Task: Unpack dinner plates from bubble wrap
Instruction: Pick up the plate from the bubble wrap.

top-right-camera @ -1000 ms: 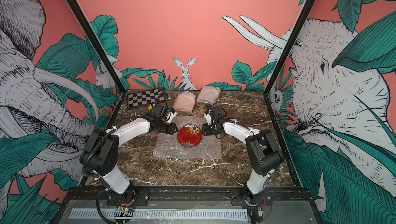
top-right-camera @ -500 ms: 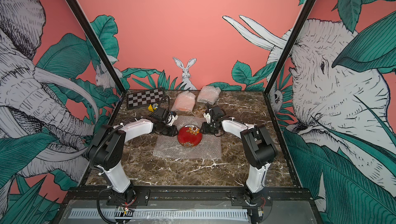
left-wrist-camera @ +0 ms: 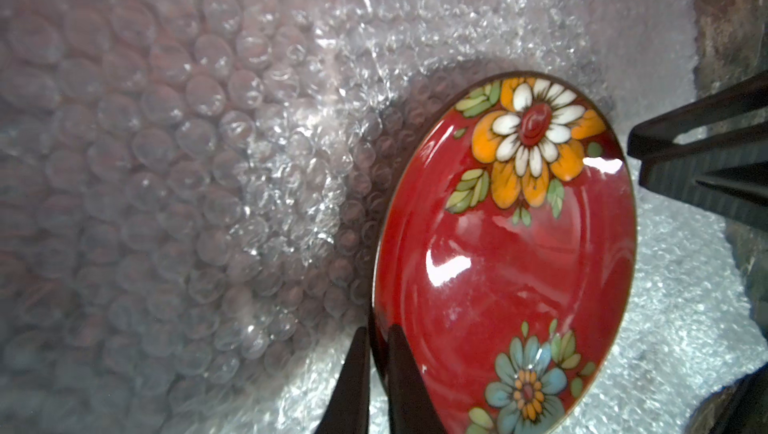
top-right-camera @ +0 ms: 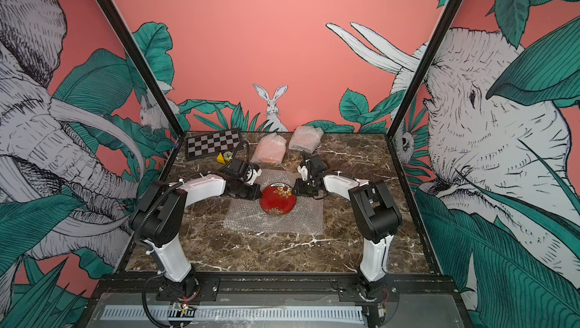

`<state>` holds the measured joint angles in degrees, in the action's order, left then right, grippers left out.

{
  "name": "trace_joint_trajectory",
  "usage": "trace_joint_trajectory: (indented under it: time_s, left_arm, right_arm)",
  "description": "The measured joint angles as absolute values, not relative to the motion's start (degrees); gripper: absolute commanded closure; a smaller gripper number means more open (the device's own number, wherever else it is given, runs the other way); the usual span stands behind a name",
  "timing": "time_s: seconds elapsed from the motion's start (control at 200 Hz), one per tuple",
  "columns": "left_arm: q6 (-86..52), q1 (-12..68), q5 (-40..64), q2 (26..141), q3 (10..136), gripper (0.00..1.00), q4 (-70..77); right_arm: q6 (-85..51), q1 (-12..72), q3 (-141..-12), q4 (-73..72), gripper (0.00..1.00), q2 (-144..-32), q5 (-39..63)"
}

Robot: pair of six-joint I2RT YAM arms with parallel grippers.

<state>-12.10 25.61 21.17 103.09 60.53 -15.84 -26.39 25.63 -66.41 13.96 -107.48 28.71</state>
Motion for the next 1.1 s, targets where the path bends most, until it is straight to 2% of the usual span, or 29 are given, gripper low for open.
trace_joint_trajectory:
  time_s: [0.245, 0.85, 1.1]
  left_arm:
    - [-12.2, 25.6, 21.2, 103.1, 60.5, 0.9, -15.4]
    - [-12.2, 25.6, 21.2, 103.2, 60.5, 0.89, -15.2]
    - [-12.2, 25.6, 21.0, 103.2, 60.2, 0.85, -15.0]
  right_arm:
    - [-26.9, 25.4, -66.4, 13.6, 0.69, -108.4, 29.5]
    - [-27.9, 25.1, -66.4, 11.4, 0.89, -110.9, 32.5]
    - [-26.6, 24.6, -66.4, 11.4, 0.92, -110.9, 33.5]
